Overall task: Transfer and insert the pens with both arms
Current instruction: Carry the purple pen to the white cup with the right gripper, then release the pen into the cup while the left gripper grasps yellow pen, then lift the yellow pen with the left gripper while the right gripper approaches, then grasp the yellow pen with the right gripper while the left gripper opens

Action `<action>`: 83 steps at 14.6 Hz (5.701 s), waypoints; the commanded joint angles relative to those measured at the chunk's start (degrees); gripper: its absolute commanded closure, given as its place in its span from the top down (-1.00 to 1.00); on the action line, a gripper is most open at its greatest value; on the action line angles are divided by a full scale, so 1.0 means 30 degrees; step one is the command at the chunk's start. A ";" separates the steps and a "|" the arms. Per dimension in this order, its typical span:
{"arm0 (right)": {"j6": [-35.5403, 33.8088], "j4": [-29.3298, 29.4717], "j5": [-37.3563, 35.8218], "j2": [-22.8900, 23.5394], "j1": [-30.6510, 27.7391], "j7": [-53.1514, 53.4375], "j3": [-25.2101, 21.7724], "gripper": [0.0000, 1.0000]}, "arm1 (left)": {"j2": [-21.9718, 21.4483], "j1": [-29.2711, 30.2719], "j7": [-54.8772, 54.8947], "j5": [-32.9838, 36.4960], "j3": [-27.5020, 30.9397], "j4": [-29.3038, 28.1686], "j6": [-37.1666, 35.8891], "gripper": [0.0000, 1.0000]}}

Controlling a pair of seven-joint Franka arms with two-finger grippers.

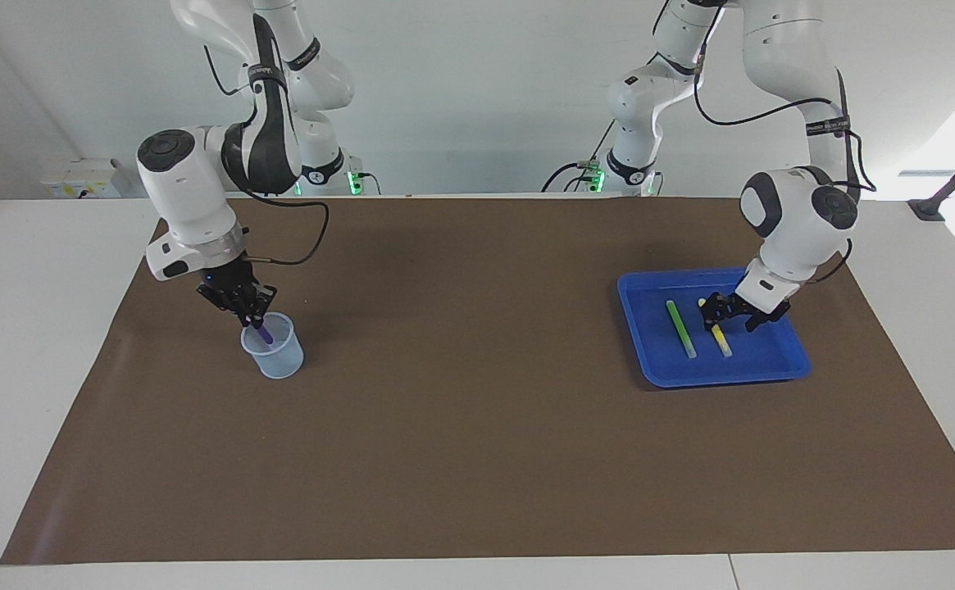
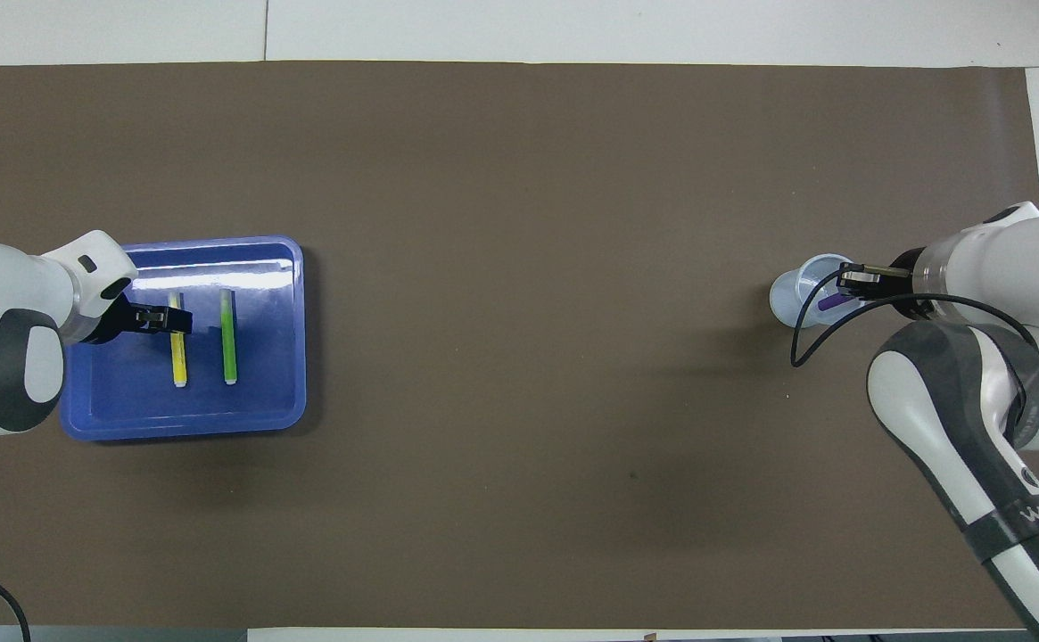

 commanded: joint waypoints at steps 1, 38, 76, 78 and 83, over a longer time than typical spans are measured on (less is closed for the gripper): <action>0.0386 -0.0171 -0.0346 -0.0193 -0.0039 -0.0031 0.0174 1.00 | 0.0196 0.0072 0.0169 0.0447 -0.0056 -0.0310 0.0744 0.68; -1.3852 1.0084 -0.0229 -0.0808 0.0254 -0.1817 0.0145 1.00 | 0.0023 -0.2243 -1.8650 -0.8715 -0.1136 1.0442 -1.4227 -1.00; -0.7994 1.0318 0.7535 0.0511 0.2655 1.2537 0.5976 1.00 | -0.4785 -0.6725 -3.4197 -2.2873 -0.5007 0.3763 -0.1512 -1.00; -0.7789 1.0318 0.7535 0.0511 0.2715 1.2538 0.5976 0.99 | -0.4785 -0.6726 -3.4197 -2.2902 -0.5007 0.3733 -0.1482 -1.00; -0.7204 1.0202 0.7418 0.0540 0.2686 1.2538 0.5976 0.51 | -0.4814 -0.6755 -3.4197 -2.3049 -0.5007 0.3616 -0.1277 -1.00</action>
